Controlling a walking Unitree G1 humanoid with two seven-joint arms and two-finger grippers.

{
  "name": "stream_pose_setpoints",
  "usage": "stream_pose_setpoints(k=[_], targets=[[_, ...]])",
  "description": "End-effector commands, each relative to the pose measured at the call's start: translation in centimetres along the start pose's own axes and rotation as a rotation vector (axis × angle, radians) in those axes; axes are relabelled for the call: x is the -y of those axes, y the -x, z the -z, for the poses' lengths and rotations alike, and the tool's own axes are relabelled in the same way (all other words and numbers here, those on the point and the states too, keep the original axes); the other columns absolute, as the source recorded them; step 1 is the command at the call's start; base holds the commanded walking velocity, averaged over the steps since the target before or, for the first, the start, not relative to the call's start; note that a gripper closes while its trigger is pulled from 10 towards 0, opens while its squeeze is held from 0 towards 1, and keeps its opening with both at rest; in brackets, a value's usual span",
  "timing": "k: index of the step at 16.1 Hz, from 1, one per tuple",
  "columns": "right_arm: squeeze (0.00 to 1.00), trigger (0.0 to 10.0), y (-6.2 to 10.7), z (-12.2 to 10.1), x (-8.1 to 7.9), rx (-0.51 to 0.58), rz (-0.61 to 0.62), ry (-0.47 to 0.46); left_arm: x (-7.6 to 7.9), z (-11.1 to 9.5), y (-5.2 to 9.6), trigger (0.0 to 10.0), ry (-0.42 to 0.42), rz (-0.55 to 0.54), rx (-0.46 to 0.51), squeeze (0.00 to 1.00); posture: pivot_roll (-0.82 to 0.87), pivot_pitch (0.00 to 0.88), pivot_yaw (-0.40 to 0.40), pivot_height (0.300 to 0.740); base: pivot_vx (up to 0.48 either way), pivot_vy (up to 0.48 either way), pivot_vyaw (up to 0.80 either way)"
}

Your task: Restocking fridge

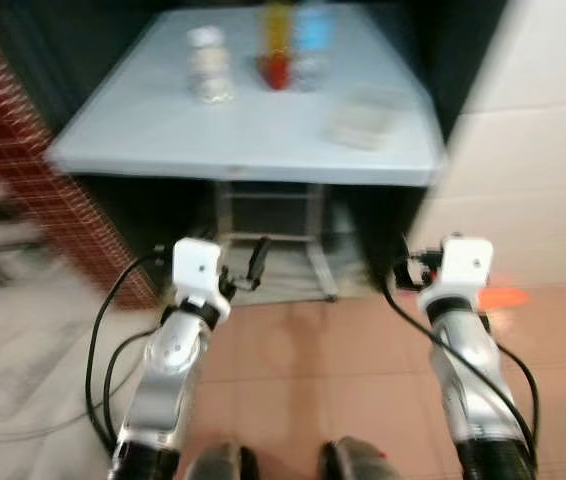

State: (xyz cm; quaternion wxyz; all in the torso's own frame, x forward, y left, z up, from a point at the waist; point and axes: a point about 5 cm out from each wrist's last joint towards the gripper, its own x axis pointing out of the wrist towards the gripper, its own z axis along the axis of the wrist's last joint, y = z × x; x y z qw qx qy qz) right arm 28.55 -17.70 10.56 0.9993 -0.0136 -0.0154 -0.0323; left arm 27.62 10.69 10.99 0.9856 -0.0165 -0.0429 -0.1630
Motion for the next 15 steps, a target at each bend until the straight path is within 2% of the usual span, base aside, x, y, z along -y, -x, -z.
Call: stream_pose_setpoints(k=[1,3,7,15], targets=[[0.0,10.0,-0.2,-0.2,-0.4,0.012,-0.009,0.008,-0.8,0.3,0.3,10.0,-0.006,-0.02,-0.013,0.0,-0.02,0.074,0.071,0.74,0.0,0.0,-0.8],[0.0,10.0,-0.3,-0.1,0.0,0.018,0.001,0.019,-0.9,0.4,0.4,10.0,-0.005,-0.02,-0.012,0.0,-0.03,0.081,0.072,0.74,0.0,0.0,-0.8],[0.0,10.0,-0.1,-0.1,0.8,0.022,0.023,0.02,-0.3,0.6,0.6,10.0,0.006,-0.006,-0.016,0.0,-0.03,0.095,0.072,0.74,0.264,0.0,-0.75],[0.0,10.0,-1.4,-1.4,2.0,0.067,0.062,0.025,-0.2,0.5,0.4,10.0,0.005,0.015,-0.007,0.0,-0.03,0.101,0.07,0.74,0.329,0.0,0.0]])
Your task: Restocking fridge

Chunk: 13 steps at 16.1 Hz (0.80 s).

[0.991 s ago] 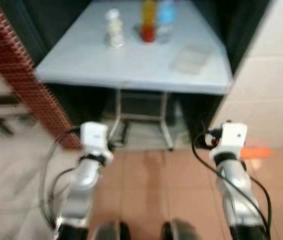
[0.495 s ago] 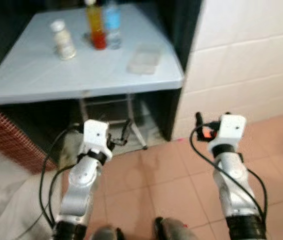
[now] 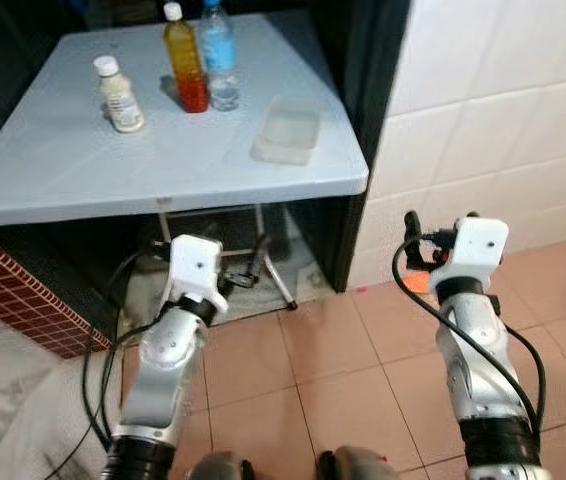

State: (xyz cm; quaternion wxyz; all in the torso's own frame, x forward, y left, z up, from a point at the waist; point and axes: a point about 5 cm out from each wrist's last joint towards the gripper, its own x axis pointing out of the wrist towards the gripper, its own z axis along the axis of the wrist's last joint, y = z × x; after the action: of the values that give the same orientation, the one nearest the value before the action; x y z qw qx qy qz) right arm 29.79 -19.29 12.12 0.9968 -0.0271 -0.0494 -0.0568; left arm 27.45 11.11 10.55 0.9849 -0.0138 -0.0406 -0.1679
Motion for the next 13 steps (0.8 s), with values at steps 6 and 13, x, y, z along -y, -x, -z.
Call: stream_pose_setpoints(k=[6,13], targets=[[0.0,10.0,-0.6,-0.3,0.1,0.014,0.013,0.013,0.2,0.2,0.0,10.0,0.007,0.007,-0.004,0.0,-0.03,0.096,0.071,0.74,0.427,0.0,0.0],[0.0,10.0,-1.7,-1.6,1.2,0.054,0.031,-0.041,-0.1,0.2,0.1,10.0,0.011,0.001,-0.009,0.0,-0.03,0.093,0.073,0.74,0.441,0.049,0.0]])
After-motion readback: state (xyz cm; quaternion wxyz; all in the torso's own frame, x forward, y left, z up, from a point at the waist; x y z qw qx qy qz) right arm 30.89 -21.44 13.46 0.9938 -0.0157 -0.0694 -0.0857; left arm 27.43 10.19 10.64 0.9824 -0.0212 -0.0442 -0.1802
